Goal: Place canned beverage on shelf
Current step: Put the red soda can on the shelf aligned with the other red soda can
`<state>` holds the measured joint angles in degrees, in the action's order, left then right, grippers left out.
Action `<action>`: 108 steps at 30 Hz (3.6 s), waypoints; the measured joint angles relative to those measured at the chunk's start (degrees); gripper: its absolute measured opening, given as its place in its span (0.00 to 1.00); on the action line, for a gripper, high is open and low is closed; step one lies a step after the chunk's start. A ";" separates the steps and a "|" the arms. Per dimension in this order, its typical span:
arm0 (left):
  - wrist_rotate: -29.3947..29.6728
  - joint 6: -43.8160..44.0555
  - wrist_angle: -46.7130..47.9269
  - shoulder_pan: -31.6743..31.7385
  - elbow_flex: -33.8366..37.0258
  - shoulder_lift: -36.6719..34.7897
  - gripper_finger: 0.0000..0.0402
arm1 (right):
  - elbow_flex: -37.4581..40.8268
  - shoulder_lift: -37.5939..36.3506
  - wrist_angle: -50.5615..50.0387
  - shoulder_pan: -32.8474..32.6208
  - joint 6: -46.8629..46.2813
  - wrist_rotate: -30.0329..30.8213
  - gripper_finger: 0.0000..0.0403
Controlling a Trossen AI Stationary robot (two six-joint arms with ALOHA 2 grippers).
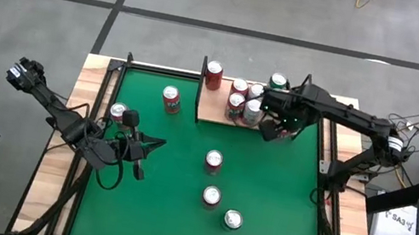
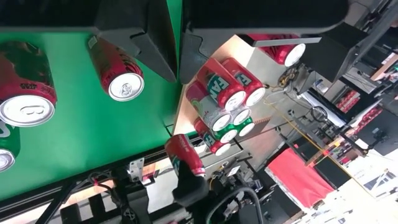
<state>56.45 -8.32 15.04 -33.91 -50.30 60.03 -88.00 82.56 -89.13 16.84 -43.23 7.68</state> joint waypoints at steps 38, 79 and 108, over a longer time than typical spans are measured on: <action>0.20 -1.68 2.13 0.00 0.02 -0.13 0.00 | 13.00 -0.96 13.20 14.69 13.87 1.37 0.73; 0.17 -1.46 2.72 0.00 0.05 -0.13 0.00 | 14.31 -1.02 16.16 15.19 12.78 3.42 0.73; 0.17 -1.46 2.76 0.00 0.07 -0.15 0.00 | 16.49 -0.91 17.75 15.19 13.83 5.61 0.85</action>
<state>56.62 -9.77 17.80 -33.91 -50.24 59.88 -71.50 81.65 -71.37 32.03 -29.40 13.29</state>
